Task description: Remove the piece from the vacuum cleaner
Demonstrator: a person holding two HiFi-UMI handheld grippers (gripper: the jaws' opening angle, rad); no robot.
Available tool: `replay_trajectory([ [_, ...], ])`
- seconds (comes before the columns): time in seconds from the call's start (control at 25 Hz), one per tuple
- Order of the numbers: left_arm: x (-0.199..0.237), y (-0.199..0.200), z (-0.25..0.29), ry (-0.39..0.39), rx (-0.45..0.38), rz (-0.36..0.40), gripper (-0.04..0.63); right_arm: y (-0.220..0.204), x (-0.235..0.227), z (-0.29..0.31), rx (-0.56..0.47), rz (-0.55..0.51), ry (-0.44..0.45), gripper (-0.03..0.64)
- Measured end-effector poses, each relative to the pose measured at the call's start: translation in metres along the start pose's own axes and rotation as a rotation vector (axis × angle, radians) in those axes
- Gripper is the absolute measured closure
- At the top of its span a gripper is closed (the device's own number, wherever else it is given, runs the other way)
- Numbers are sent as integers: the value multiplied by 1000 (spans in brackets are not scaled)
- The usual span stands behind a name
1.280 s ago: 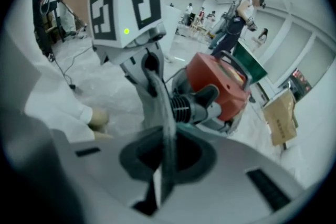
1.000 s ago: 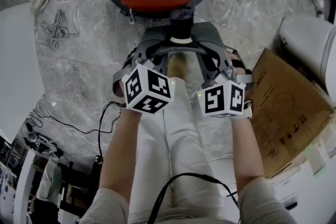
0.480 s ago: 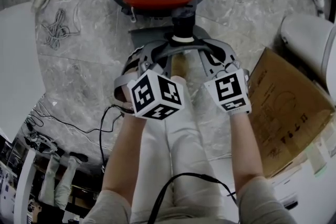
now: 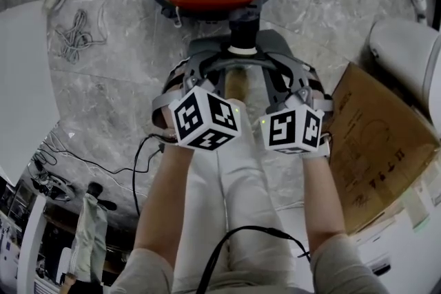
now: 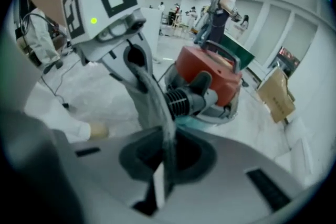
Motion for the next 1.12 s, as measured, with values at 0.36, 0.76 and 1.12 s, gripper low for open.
replay_trajectory([
  [0.36,2,-11,15,-43,-15,-104,563,10,7,-4,33,-138,-29,591],
  [0.76,-4,-5,5,-26,-8,-55,563,-10,3,4,-81,203,56,591],
  [1.12,-7,3,-8,-10,3,29,563,-21,6,13,-129,388,108,591],
])
Point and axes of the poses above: the fingertips, and each gripper's own axes: z forward along the fingers, x to its left, y out of its top, the point moved 5 cm from there along -z, backward along the fingers, and after that the axes turned 2 degrees about -x, right-handed, at the moved point
